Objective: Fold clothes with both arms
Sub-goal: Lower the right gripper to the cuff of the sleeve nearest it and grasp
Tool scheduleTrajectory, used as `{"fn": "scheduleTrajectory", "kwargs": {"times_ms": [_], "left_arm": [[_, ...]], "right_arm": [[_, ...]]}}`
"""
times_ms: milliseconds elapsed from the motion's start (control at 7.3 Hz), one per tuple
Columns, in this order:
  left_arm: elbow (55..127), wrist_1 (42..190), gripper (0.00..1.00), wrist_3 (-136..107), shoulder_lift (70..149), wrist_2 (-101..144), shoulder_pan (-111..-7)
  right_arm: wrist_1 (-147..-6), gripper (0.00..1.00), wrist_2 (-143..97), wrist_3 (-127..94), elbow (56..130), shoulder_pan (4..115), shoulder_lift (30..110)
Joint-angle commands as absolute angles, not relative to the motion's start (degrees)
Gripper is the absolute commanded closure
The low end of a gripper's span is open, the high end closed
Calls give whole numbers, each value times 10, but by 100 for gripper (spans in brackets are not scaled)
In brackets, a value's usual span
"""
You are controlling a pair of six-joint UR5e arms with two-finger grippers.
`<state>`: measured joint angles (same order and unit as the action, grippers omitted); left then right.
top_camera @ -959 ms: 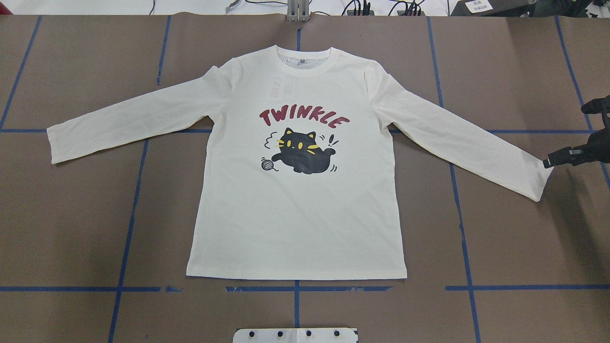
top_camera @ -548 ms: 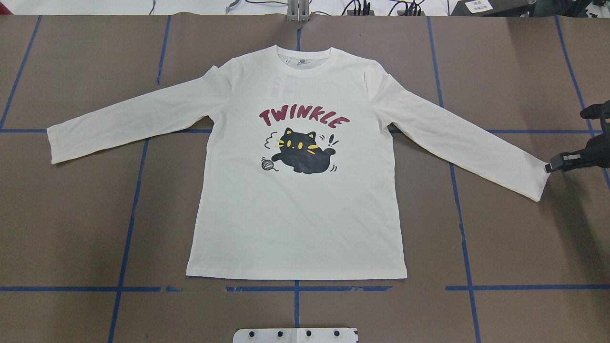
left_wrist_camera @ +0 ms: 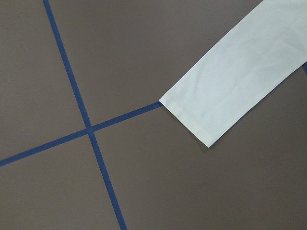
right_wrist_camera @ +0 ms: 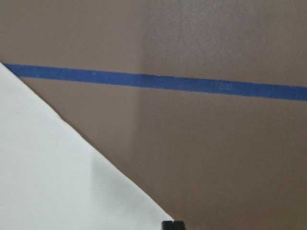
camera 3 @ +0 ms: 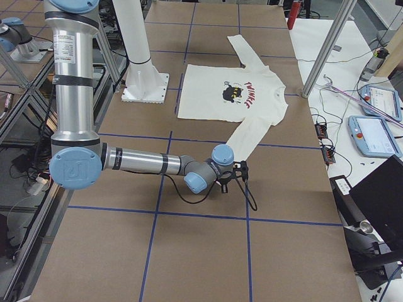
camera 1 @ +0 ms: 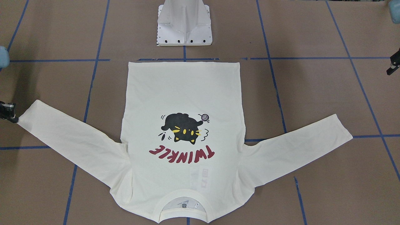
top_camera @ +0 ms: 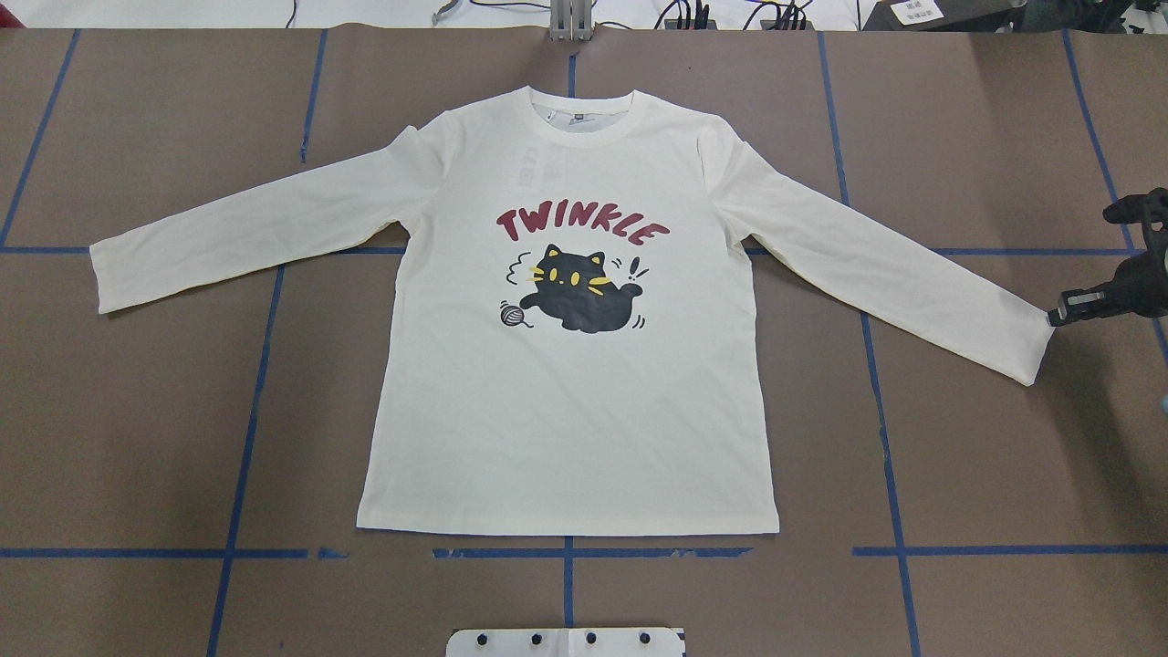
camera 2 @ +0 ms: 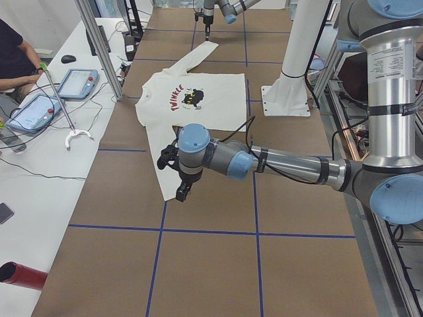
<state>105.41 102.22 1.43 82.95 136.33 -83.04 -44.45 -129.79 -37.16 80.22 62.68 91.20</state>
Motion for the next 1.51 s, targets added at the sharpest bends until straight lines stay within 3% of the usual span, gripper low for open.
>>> {"fn": "scheduleTrajectory", "kwargs": {"times_ms": [0,137,274,822,1096,1371], "left_arm": [[1054,1022,0,14,829,1363,-831],[1055,1022,0,13,830,1363,-830],[1055,1022,0,13,830,1363,-831],[1056,1022,0,13,829,1363,-831],[1056,1022,0,14,829,1362,-831],[1056,1023,0,13,829,1362,-831]], "right_arm": [[-443,100,-1322,-371,804,629,916],[-443,9,-1317,-372,799,628,912],[-444,3,-1317,-372,799,628,913],[-445,2,-1308,-470,786,640,896],[-445,4,-1308,-470,784,639,892],[-445,15,-1308,-475,784,639,889]]}}
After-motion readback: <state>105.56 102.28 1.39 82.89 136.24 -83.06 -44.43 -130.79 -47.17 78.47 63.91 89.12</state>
